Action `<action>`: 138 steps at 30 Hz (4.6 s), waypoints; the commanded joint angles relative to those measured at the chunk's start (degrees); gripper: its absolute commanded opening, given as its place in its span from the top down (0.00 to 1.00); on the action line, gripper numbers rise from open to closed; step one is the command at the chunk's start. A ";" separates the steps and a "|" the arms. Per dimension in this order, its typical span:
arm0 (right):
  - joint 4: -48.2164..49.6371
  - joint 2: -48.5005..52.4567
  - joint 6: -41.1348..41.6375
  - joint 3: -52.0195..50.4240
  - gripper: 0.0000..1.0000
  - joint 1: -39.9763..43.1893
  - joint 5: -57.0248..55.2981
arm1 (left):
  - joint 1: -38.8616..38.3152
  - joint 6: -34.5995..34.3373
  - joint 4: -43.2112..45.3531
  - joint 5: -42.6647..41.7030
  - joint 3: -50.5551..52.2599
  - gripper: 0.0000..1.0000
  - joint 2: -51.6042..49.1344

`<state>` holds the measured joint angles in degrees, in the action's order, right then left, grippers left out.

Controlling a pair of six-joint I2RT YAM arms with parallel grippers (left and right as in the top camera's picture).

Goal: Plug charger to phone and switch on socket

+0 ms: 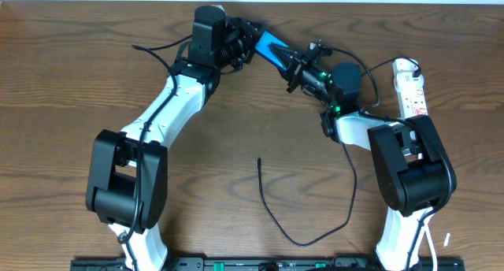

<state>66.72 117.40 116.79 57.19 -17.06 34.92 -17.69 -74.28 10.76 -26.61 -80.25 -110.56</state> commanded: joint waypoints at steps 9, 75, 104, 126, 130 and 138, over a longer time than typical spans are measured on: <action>0.79 -0.15 0.74 0.61 0.99 -0.31 0.24 | 0.15 0.79 0.00 0.35 -0.87 0.65 2.12; 0.76 -0.15 0.74 0.61 0.01 -1.07 1.42 | 0.72 1.18 -0.33 3.76 -0.87 0.92 2.12; -0.31 -0.15 -26.08 0.59 0.01 2.78 1.92 | 18.60 1.14 -0.37 -28.83 -0.87 0.93 2.12; -11.13 -1.73 -47.63 0.94 0.01 1.27 7.54 | 23.96 1.16 -0.37 -39.63 -0.87 0.93 2.12; -26.62 -5.03 -55.98 2.91 0.01 0.39 3.32 | 24.04 1.16 -0.37 -39.63 -0.87 0.92 2.12; -62.99 -13.38 -74.71 11.61 0.01 -4.22 -19.41 | 24.33 1.16 -0.37 -39.60 -0.87 0.93 2.12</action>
<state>10.07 108.36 53.65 64.53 -18.65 28.99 6.26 -73.47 10.07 -64.40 -80.25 -110.56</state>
